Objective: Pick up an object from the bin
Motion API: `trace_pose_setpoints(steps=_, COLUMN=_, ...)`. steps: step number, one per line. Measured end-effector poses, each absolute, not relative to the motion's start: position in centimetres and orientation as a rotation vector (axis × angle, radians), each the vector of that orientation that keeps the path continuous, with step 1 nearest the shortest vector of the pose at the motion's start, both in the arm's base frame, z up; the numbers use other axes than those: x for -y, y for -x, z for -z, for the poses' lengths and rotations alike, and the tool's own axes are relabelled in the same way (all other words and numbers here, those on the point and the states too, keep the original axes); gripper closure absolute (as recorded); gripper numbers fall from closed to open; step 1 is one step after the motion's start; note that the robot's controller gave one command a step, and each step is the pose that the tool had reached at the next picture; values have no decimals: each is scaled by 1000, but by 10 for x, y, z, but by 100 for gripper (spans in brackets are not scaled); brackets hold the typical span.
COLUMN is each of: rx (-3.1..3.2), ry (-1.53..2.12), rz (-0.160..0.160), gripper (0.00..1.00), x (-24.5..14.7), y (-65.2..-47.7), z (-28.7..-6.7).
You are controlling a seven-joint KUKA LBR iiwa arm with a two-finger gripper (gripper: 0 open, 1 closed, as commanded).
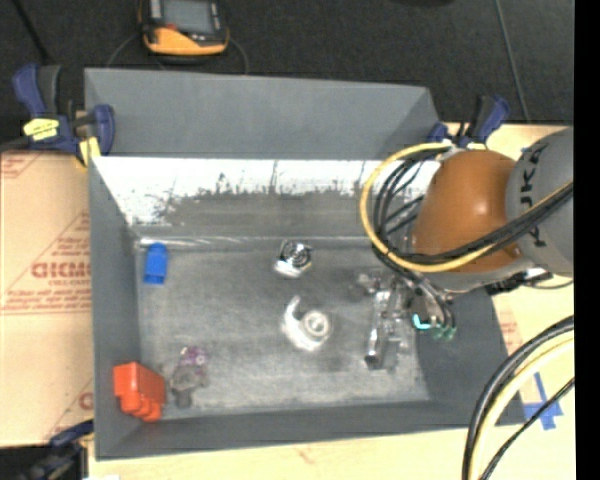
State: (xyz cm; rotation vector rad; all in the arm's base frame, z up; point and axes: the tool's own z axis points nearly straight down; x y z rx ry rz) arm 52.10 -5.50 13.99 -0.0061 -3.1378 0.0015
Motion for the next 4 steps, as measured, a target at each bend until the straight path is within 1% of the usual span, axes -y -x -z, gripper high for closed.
trace_pose_setpoints(steps=1, rx=3095, ry=-540, rz=1, gripper=0, x=29, y=-547, z=-73)
trace_pose_setpoints(steps=2, rx=3073, ry=-650, rz=0, gripper=0, x=0, y=-539, z=-70)
trace_pose_setpoints(steps=3, rx=3075, ry=-649, rz=-1, gripper=100, x=1, y=-540, z=-71)
trace_pose_setpoints(steps=4, rx=3038, ry=-840, rz=-7, gripper=100, x=19, y=-531, z=-209)
